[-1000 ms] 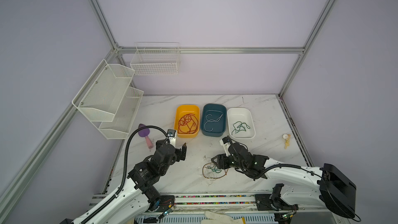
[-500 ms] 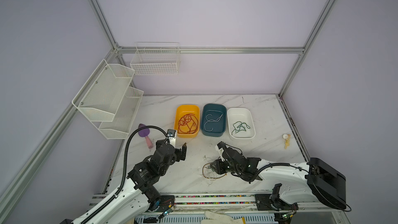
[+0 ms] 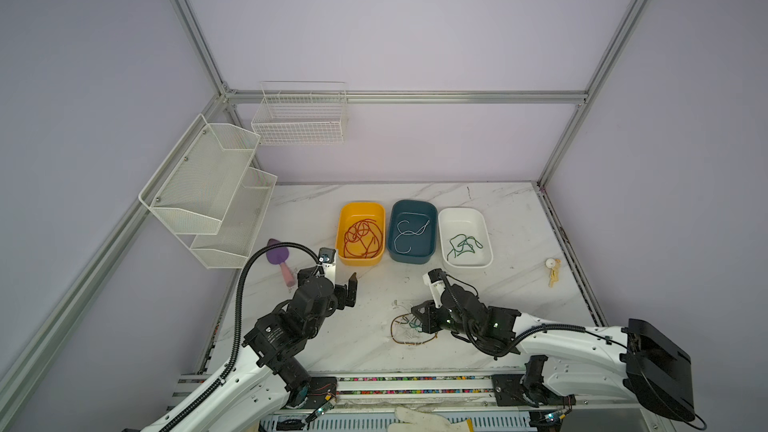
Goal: Untangle the cables
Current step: 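Move the right gripper down to the tangle and grasp a white wire, then lift the white wire high with the right gripper while the left grasps a red wire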
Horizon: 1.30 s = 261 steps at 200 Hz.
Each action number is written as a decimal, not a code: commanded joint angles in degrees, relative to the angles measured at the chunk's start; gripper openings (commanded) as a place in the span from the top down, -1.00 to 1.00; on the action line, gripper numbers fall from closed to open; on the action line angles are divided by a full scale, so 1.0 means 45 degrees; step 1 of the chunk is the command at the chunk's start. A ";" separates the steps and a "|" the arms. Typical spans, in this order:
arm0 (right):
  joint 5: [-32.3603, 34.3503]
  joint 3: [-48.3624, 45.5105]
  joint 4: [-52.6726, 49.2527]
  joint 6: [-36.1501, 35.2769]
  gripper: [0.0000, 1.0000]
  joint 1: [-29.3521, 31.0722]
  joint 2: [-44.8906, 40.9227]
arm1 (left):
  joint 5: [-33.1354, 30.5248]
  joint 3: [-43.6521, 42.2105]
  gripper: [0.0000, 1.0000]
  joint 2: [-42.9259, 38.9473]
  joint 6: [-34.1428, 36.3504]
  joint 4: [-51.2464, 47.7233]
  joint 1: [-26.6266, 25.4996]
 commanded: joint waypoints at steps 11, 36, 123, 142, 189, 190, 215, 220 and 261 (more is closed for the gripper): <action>0.0433 0.0689 -0.0503 -0.0408 1.00 0.0075 -0.0856 | -0.0057 -0.0141 -1.00 0.0140 0.0160 0.0520 0.0107; 0.0327 0.1349 -0.0847 -0.0839 1.00 0.0076 -0.1103 | 0.0012 -0.0104 -1.00 0.0042 0.0141 0.0415 0.0107; 0.0839 0.5177 -0.3064 -0.2555 1.00 0.0075 -0.0677 | 0.0015 -0.0168 -1.00 0.0027 0.0117 0.0262 0.0107; 0.0921 0.5925 -0.3328 -0.3012 1.00 0.0075 -0.0453 | -0.0027 -0.0170 -1.00 -0.0004 0.0107 0.0225 0.0105; 0.1256 0.8041 -0.3863 -0.3678 1.00 0.0075 -0.0023 | 0.0261 -0.0150 -1.00 0.0361 0.0104 0.0254 0.0107; 0.1255 0.8082 -0.3879 -0.3702 1.00 0.0075 -0.0022 | 0.0274 -0.0150 -1.00 0.0381 0.0103 0.0254 0.0107; 0.1436 0.9112 -0.3890 -0.3934 1.00 0.0075 0.0073 | 0.0814 -0.0037 -1.00 0.0736 0.0074 0.0254 0.0107; 0.1486 0.9276 -0.3859 -0.4023 1.00 0.0075 0.0075 | 0.0887 -0.0016 -1.00 0.0760 0.0069 0.0245 0.0107; 0.1348 1.1079 -0.4445 -0.4440 1.00 0.0075 0.0771 | 0.1204 0.0084 -1.00 0.0610 0.0036 0.0135 0.0106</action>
